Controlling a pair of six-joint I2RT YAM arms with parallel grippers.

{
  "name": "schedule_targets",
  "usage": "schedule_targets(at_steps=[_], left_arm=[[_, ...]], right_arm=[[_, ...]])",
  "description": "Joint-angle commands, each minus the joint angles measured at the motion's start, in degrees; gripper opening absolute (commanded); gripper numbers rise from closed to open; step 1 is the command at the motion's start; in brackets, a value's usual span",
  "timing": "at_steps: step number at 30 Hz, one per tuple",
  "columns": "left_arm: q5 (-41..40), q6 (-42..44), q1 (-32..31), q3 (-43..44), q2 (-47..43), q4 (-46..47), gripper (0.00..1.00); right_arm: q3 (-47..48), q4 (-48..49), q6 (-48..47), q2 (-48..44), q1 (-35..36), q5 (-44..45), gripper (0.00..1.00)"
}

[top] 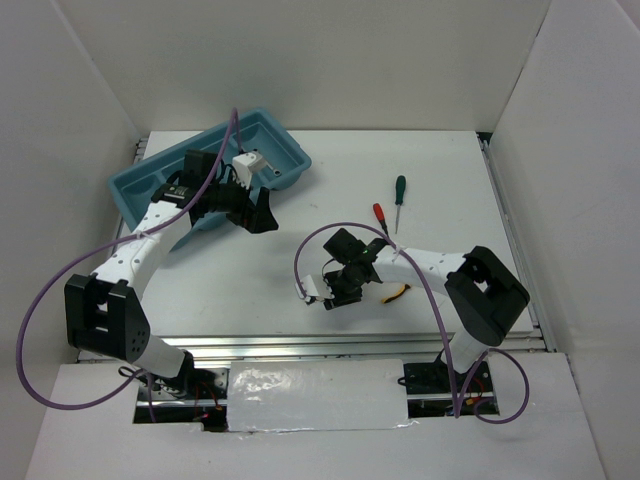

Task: Sort the tools into containers

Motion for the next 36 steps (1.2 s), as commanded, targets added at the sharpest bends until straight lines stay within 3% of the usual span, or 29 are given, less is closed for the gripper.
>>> schedule_targets(at_steps=[1,17,19,26,32,36], left_arm=[[2.1,0.1,0.3,-0.6,0.9,1.5,0.99],[2.1,-0.1,-0.3,-0.3,2.0,1.5,0.99],[2.4,0.1,-0.4,-0.5,2.1,1.5,0.99],[10.3,-3.5,-0.3,-7.2,1.2,6.0,0.98],[21.0,2.0,-4.4,-4.4,11.3,-1.7,0.89],[23.9,-0.6,-7.1,-2.6,18.3,-0.5,0.83]], right_arm=[[1.9,-1.0,-0.7,0.8,-0.5,-0.8,0.44],[3.1,-2.4,-0.7,2.4,-2.1,0.5,0.40],[3.1,-2.6,-0.7,2.6,-2.1,0.9,0.37],[3.6,-3.4,-0.3,-0.9,-1.6,1.6,0.06],[3.8,-4.3,-0.6,-6.7,1.0,3.3,0.01],[4.1,-4.3,-0.3,-10.3,4.2,4.5,0.00]])
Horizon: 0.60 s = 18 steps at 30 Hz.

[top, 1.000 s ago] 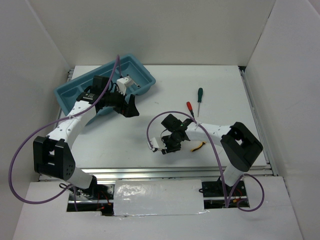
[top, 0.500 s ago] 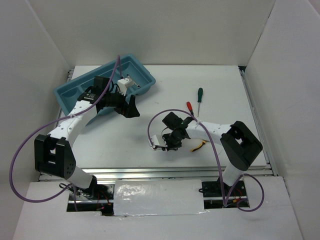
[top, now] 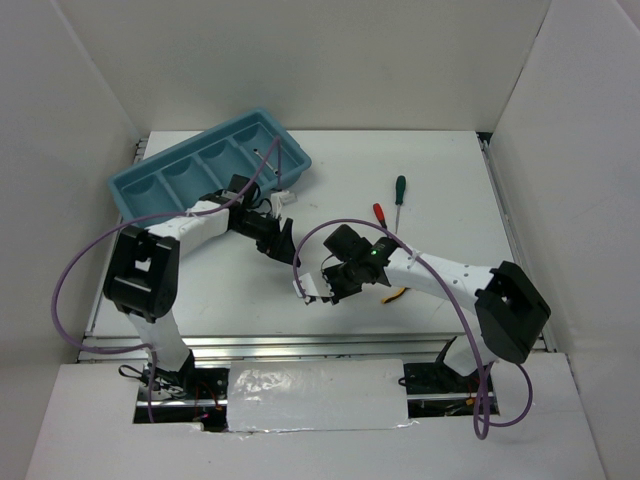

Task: Sort the tools into containers

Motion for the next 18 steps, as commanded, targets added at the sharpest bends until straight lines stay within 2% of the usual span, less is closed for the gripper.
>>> schedule_targets(at_steps=[1,6,8,10,12,13,14,15,16,17,18], left_arm=[[6.7,-0.6,-2.3,1.7,4.1,0.4,0.81],[10.7,1.8,-6.2,4.0,5.9,1.3,0.73],[15.3,3.7,-7.2,4.0,7.3,1.4,0.71],[17.6,1.7,-7.2,2.8,7.4,6.0,0.70],[15.6,-3.2,-7.1,-0.6,5.4,14.7,0.72],[13.9,-3.6,-7.0,-1.1,4.9,15.8,0.73],[11.6,-3.6,-7.2,-1.0,4.7,16.3,0.75],[10.8,-3.7,-7.0,-0.6,4.8,15.9,0.77],[10.1,-3.6,-6.8,-0.1,5.0,15.1,0.78],[9.0,-6.5,-6.7,-0.2,5.2,15.5,0.79],[8.0,-7.9,-5.9,-0.3,5.4,16.2,0.80]], right_arm=[[2.4,-1.5,-0.1,-4.1,2.6,0.8,0.00],[2.9,-2.0,-0.2,-5.1,3.6,0.5,0.00],[2.6,-1.9,-0.3,-4.9,3.6,0.6,0.00],[2.4,-1.8,-0.2,-4.9,3.3,0.7,0.00],[2.7,-2.6,0.3,-4.3,3.4,0.8,0.00],[3.0,-3.2,0.7,-3.8,3.4,1.3,0.02],[3.1,-3.6,1.5,-3.0,3.3,1.6,0.07],[2.7,-3.4,2.3,-2.4,3.1,2.2,0.18],[2.4,-2.9,3.2,-2.1,2.0,2.2,0.23],[1.7,-2.0,3.7,-1.3,1.2,2.3,0.29],[0.2,0.1,3.8,-0.9,0.2,2.9,0.41]])
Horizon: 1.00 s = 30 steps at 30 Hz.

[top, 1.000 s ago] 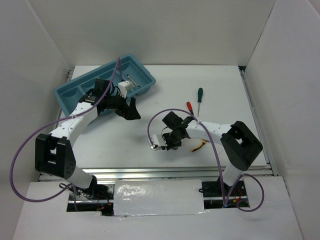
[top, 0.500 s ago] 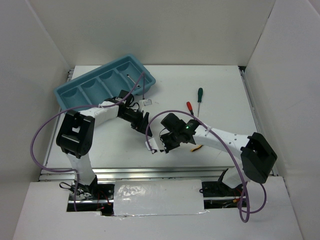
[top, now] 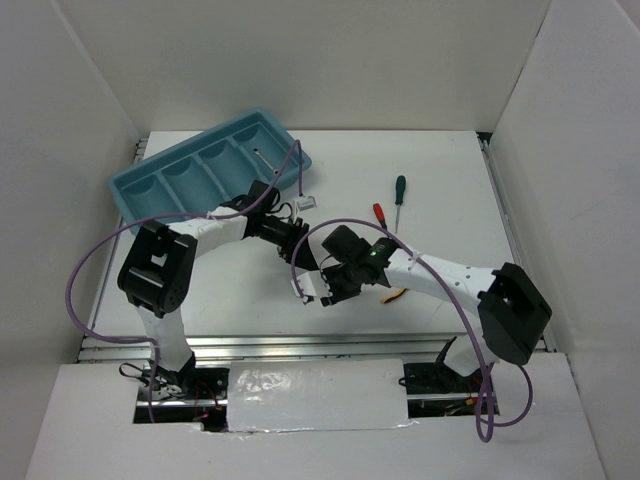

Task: Sort the tools into containers

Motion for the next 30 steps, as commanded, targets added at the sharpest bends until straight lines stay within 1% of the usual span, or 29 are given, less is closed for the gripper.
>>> schedule_targets(at_steps=[1,2,3,4,5,8,9,10,11,12,14,15,16,18,19,20,21,22,23,24,25,26,27,28,29,30], left_arm=[[-1.8,-5.2,1.7,-0.4,-1.1,5.7,0.81],[-1.8,-6.1,2.3,-1.1,-1.4,6.9,0.82],[-1.9,-7.5,3.7,-1.8,-2.5,8.0,0.85],[-2.5,-7.3,4.1,-2.7,-3.0,9.1,0.88],[-5.3,-6.3,3.6,-2.4,-3.6,7.9,0.92],[-10.3,-3.9,1.3,-1.6,-5.5,5.3,0.93],[-15.5,-5.3,-0.4,-2.3,-6.8,5.8,0.92],[-18.7,-6.2,-1.1,-3.1,-7.7,6.5,0.92],[-20.6,-6.6,-2.2,-4.3,-9.0,9.6,0.92],[-25.0,-6.8,-2.8,-5.3,-11.3,10.7,0.91],[-28.9,-4.7,-5.2,-6.0,-13.8,10.1,0.91],[-30.8,-2.0,-6.1,-6.0,-14.4,9.5,0.92],[-33.8,-0.8,-7.8,-6.3,-15.7,9.2,0.93],[-36.3,4.4,-9.3,-6.9,-16.6,9.1,0.93],[-37.4,5.8,-11.0,-6.9,-16.8,9.1,0.94],[-38.8,8.5,-12.0,-6.4,-16.2,8.2,0.94],[-40.1,9.6,-12.8,-5.2,-15.4,7.7,0.94],[-41.7,11.0,-14.6,-4.3,-14.4,7.0,0.94],[-42.6,14.2,-15.5,-2.9,-11.7,5.6,0.94],[-43.6,15.7,-16.4,0.4,-9.8,2.1,0.93],[-44.6,17.7,-18.2,2.7,-8.0,-0.4,0.93],[-45.3,20.8,-19.0,5.0,-3.9,-2.7,0.93],[-46.1,22.0,-19.8,9.6,-2.1,-6.8,0.93],[-47.3,22.9,-21.3,11.9,1.4,-8.5,0.93],[-49.8,23.4,-21.8,13.8,2.8,-9.5,0.93],[-50.7,23.6,-22.2,17.2,4.2,-11.7,0.93]], right_arm=[[-1.2,1.9,1.7,2.2,-3.8,1.9,0.49],[-1.4,2.3,1.6,3.5,-4.8,2.4,0.56],[-1.3,2.4,1.6,4.3,-5.6,2.9,0.69],[-1.0,2.3,1.4,5.3,-7.5,3.0,0.70],[-0.6,2.1,1.3,5.3,-8.4,2.8,0.70],[-0.8,2.0,1.5,3.4,-10.8,2.2,0.70],[-1.0,2.4,2.1,2.0,-11.1,2.5,0.71],[-1.4,2.4,2.5,2.0,-11.1,2.8,0.71],[-1.4,2.0,3.2,0.7,-11.2,2.8,0.71],[-1.2,0.5,4.3,-0.2,-12.8,2.3,0.70],[-0.8,-1.7,8.1,-3.4,-15.6,-1.1,0.70],[-0.8,-3.0,9.8,-4.7,-18.9,-2.1,0.70],[-0.7,-3.9,13.1,-7.6,-20.6,-4.2,0.70],[-0.2,-7.2,17.3,-10.2,-25.5,-6.1,0.71],[0.2,-8.4,18.2,-12.1,-27.1,-8.1,0.71],[0.3,-9.9,19.2,-12.8,-28.8,-8.7,0.71],[0.4,-10.5,21.1,-13.7,-32.0,-9.3,0.71],[0.5,-11.1,21.6,-14.6,-33.7,-10.0,0.71],[0.5,-12.4,22.0,-15.0,-35.2,-11.4,0.71],[0.5,-13.0,22.6,-15.3,-36.8,-12.0,0.71],[0.5,-13.5,22.7,-15.6,-40.1,-12.7,0.71],[0.5,-14.5,23.0,-15.7,-41.9,-13.4,0.71],[0.5,-15.0,23.4,-16.0,-43.5,-15.3,0.71],[0.5,-15.4,23.7,-16.3,-46.6,-16.1,0.71],[0.5,-16.0,23.9,-16.5,-47.9,-16.9,0.71],[0.3,-16.3,23.9,-17.1,-49.0,-18.1,0.71]])
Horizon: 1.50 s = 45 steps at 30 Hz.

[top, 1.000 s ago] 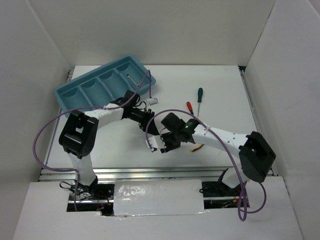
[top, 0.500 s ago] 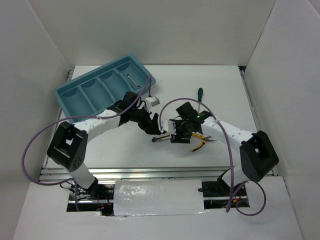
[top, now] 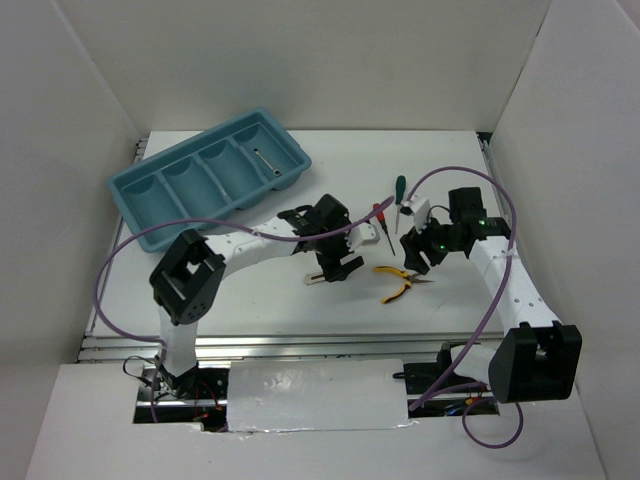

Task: Sort the tools into containers

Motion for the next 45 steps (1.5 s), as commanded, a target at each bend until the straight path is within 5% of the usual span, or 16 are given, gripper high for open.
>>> schedule_targets(at_steps=[1,11,23,28,32,37,42,43,45], left_arm=[[-6.2,6.4,-2.0,7.9,5.6,-9.0,0.93],[-13.8,6.6,-4.7,18.7,14.6,-17.6,0.92],[-15.9,5.1,-5.6,14.0,14.9,-17.3,0.87],[-16.0,5.0,-5.5,11.8,14.9,-16.2,0.70],[-16.0,4.5,-5.5,11.8,15.3,-16.7,0.41],[-13.7,1.5,-5.4,13.8,11.1,-18.3,0.29],[-11.8,-4.8,-4.0,24.6,4.9,-22.5,0.13],[-11.7,-5.8,-2.1,26.7,3.1,-23.6,0.02],[-11.6,-8.6,0.6,31.3,1.3,-23.7,0.00]], right_arm=[[0.9,-4.2,2.2,-2.4,-5.3,-5.8,0.71],[-3.2,-4.7,0.1,-6.4,-9.1,-7.7,0.71],[-2.5,-5.9,-2.7,-5.3,-12.1,-10.1,0.71],[-2.0,-6.4,-2.7,-5.4,-12.2,-10.4,0.71],[-2.4,-6.4,-2.6,-6.1,-12.1,-10.4,0.71],[-2.4,-6.2,-1.7,-7.0,-11.3,-10.2,0.71],[-2.5,-5.6,0.1,-7.3,-10.3,-10.4,0.71],[-2.8,-5.4,0.3,-7.4,-9.7,-10.4,0.71],[-3.1,-4.7,0.9,-7.5,-9.2,-10.4,0.71]])
